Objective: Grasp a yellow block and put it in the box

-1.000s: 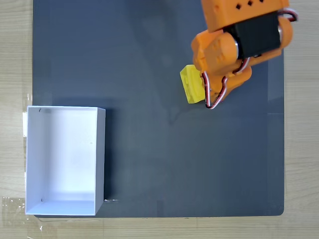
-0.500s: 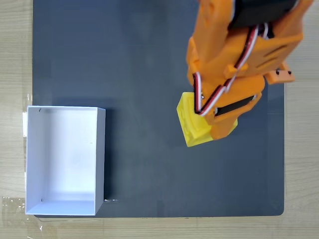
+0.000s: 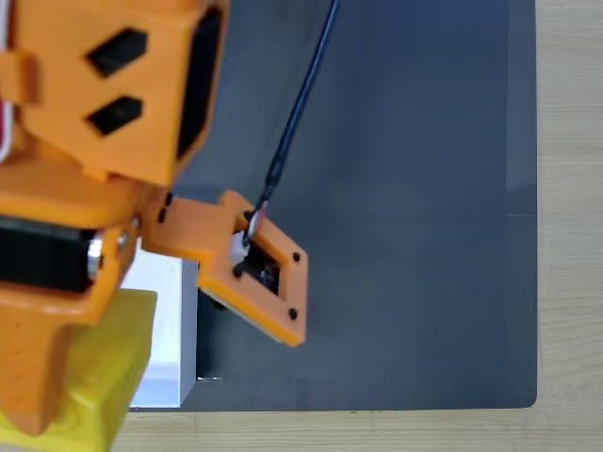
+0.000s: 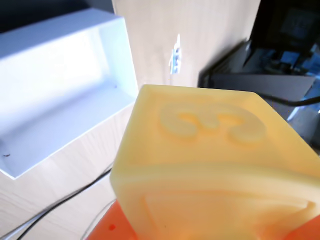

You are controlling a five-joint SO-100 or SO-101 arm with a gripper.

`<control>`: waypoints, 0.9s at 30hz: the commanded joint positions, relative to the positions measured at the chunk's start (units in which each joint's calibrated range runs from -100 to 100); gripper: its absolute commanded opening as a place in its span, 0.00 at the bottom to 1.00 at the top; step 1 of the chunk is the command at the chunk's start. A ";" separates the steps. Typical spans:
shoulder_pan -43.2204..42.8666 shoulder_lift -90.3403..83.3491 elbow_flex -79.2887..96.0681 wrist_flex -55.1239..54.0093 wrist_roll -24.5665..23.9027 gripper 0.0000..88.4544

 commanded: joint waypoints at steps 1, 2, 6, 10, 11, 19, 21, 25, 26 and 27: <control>3.53 2.57 -2.17 -3.73 1.74 0.22; 3.87 3.75 -2.17 -3.82 2.42 0.22; 4.54 9.09 -2.17 -3.91 3.42 0.22; 4.46 13.50 -2.17 -3.91 3.42 0.22; 4.46 14.01 -2.26 -3.91 3.32 0.22; 4.29 19.18 -2.53 -3.91 3.37 0.22; 4.29 20.28 -2.71 -3.91 3.42 0.22; 4.12 21.47 -2.80 -3.91 3.42 0.22; 4.04 21.47 -2.71 -3.91 3.47 0.22; 4.04 21.47 -2.44 -3.73 3.47 0.23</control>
